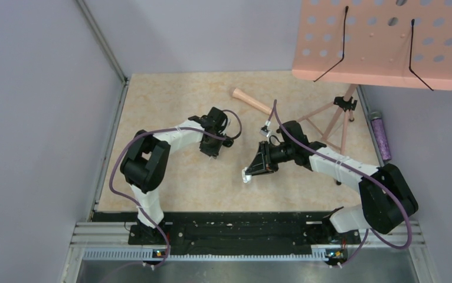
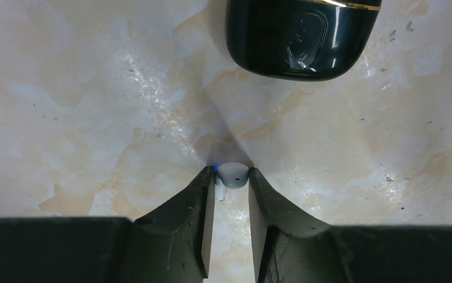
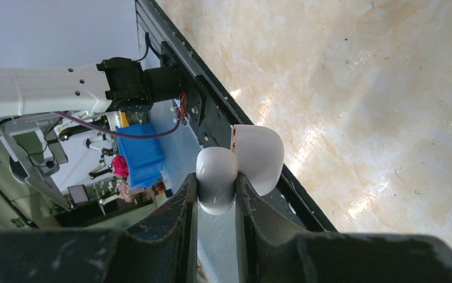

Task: Insert the wireless bluetooth earbuds into the charging case
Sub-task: Pick up the left earbud from the center of the board, then insert the left earbud into the left side groove of the charging case, then close the charging case with the earbuds inside.

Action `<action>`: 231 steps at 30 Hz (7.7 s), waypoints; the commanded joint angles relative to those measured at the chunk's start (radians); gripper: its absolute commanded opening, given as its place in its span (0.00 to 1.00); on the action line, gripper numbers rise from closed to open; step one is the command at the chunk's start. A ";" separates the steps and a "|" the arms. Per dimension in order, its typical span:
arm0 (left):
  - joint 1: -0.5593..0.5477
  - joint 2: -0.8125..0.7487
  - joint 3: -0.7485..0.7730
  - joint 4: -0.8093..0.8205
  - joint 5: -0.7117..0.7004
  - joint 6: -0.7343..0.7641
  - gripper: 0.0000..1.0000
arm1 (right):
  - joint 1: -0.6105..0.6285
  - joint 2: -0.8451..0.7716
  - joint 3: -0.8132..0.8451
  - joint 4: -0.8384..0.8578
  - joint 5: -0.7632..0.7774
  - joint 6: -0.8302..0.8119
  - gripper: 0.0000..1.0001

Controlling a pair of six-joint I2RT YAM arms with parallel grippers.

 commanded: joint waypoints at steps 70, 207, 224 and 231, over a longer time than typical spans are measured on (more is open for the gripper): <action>-0.015 -1.022 -0.723 1.128 0.632 -0.084 0.00 | 0.019 0.267 -0.027 1.368 -0.264 0.906 0.00; -0.014 -1.112 -0.567 0.660 0.545 0.039 0.57 | 0.020 0.354 -0.038 1.739 -0.211 1.158 0.00; 0.017 -1.157 -0.546 0.489 -0.176 -0.287 0.68 | 0.021 0.211 0.047 0.756 -0.175 0.454 0.00; 0.056 -1.210 -0.567 0.383 -0.480 -0.475 0.71 | 0.064 0.363 0.131 0.654 -0.092 0.350 0.00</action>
